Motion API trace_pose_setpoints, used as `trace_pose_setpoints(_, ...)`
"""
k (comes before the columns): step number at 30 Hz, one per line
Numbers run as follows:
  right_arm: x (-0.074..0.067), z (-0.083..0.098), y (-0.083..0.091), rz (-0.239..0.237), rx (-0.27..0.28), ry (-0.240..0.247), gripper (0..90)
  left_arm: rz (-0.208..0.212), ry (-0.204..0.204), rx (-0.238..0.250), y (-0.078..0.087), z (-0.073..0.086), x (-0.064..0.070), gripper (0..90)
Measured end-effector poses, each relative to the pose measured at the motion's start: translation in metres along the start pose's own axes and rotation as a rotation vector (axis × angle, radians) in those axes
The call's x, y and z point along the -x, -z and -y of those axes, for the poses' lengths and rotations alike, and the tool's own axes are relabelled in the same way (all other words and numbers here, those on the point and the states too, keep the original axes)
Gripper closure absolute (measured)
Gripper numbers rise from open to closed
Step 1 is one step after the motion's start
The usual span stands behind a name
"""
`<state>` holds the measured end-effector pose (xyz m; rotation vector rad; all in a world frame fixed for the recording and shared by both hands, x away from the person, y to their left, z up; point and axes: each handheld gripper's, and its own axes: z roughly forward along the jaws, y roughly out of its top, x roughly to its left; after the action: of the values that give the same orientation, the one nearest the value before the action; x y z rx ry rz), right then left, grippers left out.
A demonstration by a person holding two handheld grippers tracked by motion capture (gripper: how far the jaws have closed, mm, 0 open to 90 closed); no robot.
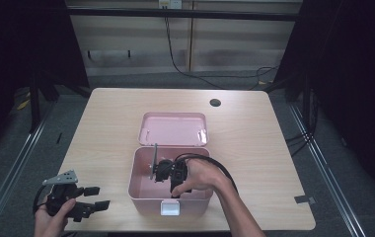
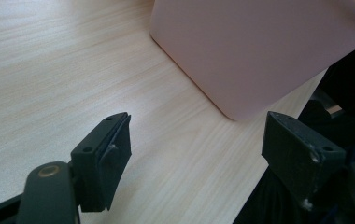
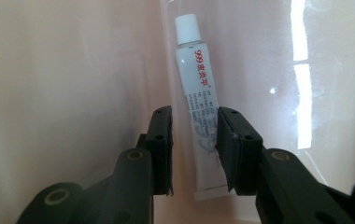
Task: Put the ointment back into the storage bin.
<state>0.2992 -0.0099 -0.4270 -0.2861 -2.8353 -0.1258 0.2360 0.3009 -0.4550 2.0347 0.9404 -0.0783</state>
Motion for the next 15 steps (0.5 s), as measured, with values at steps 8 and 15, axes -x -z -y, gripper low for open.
trace_pose_setpoints(8,-0.003,0.004,0.009,0.024,0.027,-0.008,65.1,0.003,0.002,0.000,0.000,0.000,0.000,23.8)
trace_pose_setpoints(15,-0.004,0.009,0.018,0.040,0.051,-0.024,62.8,0.007,0.001,-0.001,-0.001,0.000,0.000,23.7)
